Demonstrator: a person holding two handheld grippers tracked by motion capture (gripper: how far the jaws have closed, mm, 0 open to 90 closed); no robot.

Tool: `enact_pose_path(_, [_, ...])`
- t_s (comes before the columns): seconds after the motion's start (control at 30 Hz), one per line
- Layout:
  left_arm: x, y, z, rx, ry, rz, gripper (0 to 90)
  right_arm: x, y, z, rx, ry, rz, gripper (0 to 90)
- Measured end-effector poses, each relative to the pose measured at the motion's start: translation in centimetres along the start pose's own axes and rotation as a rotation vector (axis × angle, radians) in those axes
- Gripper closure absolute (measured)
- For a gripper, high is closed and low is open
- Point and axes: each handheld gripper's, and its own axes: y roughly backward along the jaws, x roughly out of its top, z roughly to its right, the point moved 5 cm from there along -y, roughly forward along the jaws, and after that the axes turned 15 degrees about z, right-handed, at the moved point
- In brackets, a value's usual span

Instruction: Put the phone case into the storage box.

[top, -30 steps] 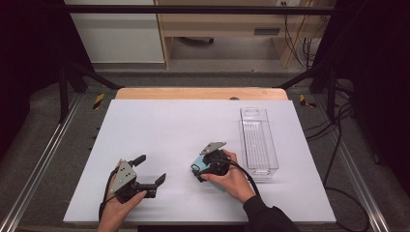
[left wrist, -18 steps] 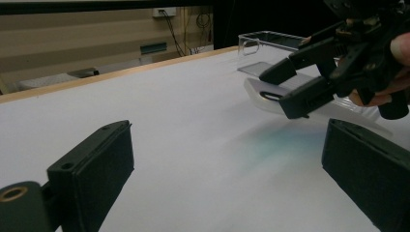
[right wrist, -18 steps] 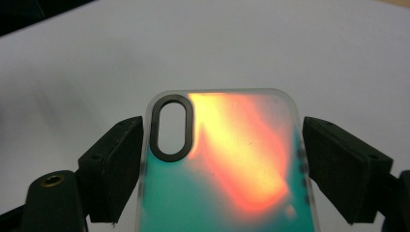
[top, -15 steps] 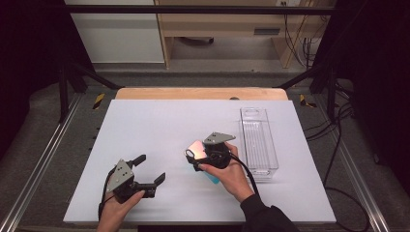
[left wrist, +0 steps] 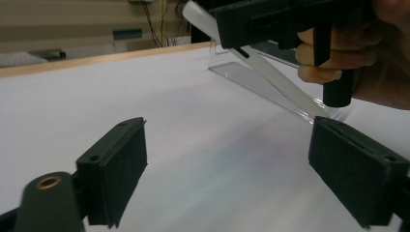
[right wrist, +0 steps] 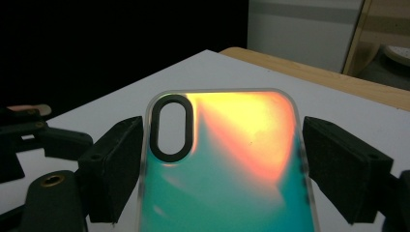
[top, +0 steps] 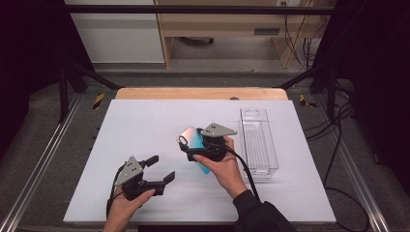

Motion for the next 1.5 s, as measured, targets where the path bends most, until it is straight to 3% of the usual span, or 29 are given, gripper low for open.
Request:
enact_pose_path(0.17, [-0.2, -1.6, 0.8, -0.026, 0.04, -0.037, 23.2, 0.3, -0.2, -0.1, -0.002, 0.006, 0.039, 17.8])
enact_pose_path(0.43, [-0.3, -3.5, 0.6, -0.042, 0.159, -0.038, 38.8, 0.2, -0.6, -0.2, -0.013, 0.017, 0.071, 17.8])
enact_pose_path(0.57, [-0.7, -3.3, 0.4, -0.031, 0.16, -0.044, 44.2, -0.1, -0.9, -0.4, -0.015, 0.027, 0.078, 17.7])
enact_pose_path(0.7, [-0.7, -3.2, 0.3, -0.035, 0.187, -0.03, 49.5, -0.3, -1.1, -0.7, -0.02, 0.034, 0.084, 17.7])
enact_pose_path(1.2, [-0.7, -3.4, 0.3, -0.037, 0.203, -0.021, 56.3, -0.7, -1.7, -1.8, -0.011, 0.042, 0.1, 17.6])
enact_pose_path(1.5, [-0.6, -3.3, 0.2, -0.044, 0.231, -0.001, 66.9, -1.0, -2.0, -2.1, -0.005, 0.045, 0.1, 17.6])
